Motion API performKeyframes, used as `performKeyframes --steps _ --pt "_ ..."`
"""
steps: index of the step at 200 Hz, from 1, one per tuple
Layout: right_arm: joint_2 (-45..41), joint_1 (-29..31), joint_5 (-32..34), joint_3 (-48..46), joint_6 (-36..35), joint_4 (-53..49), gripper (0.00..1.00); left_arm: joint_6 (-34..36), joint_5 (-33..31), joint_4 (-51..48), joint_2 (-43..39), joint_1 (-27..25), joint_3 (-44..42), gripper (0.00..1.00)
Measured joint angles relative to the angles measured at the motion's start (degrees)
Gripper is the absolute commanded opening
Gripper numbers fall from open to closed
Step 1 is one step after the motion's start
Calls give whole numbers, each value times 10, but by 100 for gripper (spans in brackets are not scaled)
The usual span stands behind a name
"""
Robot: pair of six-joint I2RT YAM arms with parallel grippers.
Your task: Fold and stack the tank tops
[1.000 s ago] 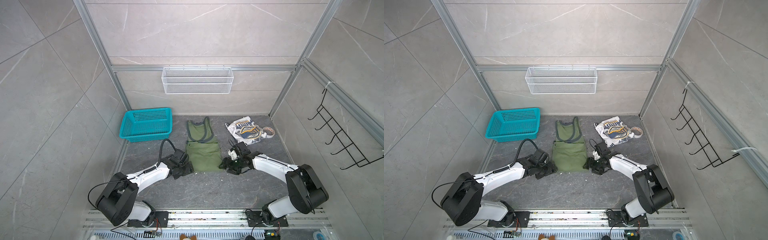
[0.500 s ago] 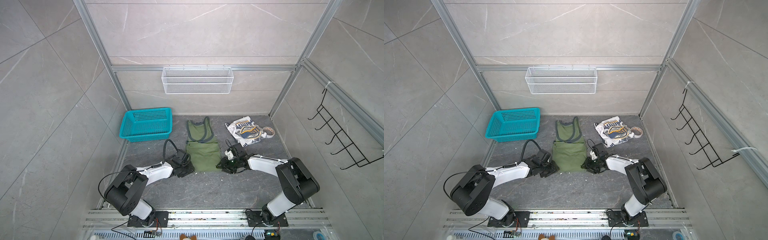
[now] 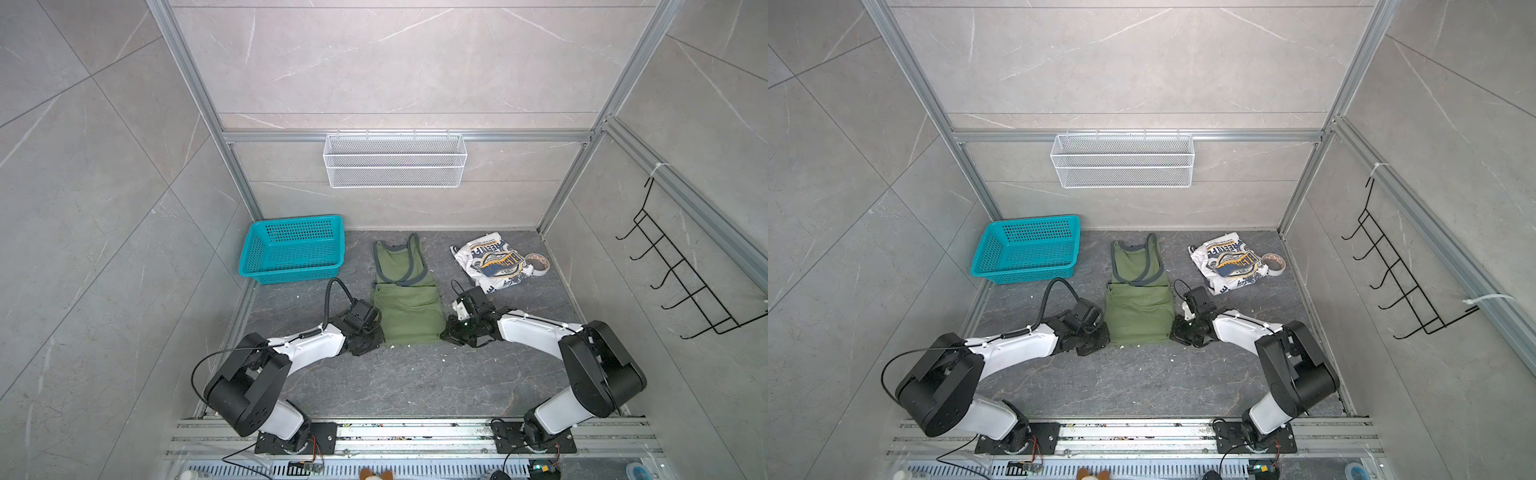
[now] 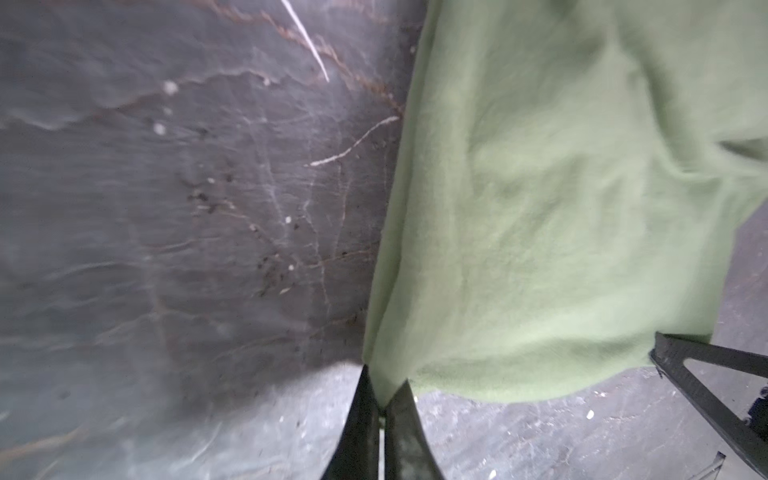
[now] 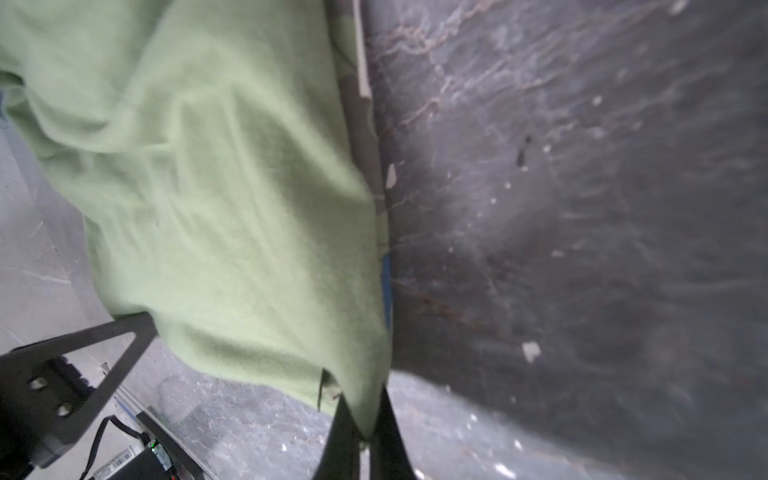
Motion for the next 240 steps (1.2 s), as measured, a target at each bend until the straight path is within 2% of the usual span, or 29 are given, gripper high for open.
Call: performKeyframes --steps 58,97,125,161,240 --pt "-38 32 16 23 -9 -66 1 3 -4 -76 -59 -3 19 0" --pt "-36 32 47 148 -20 -150 1 23 -14 -147 -49 13 149 0" --pt "10 18 67 287 -35 -181 1 48 -16 -161 16 64 274 0" --pt "113 -10 86 436 -62 -188 1 82 -15 -160 149 119 422 0" --pt "328 -40 115 688 -99 -181 2 115 -9 -127 364 168 645 0"
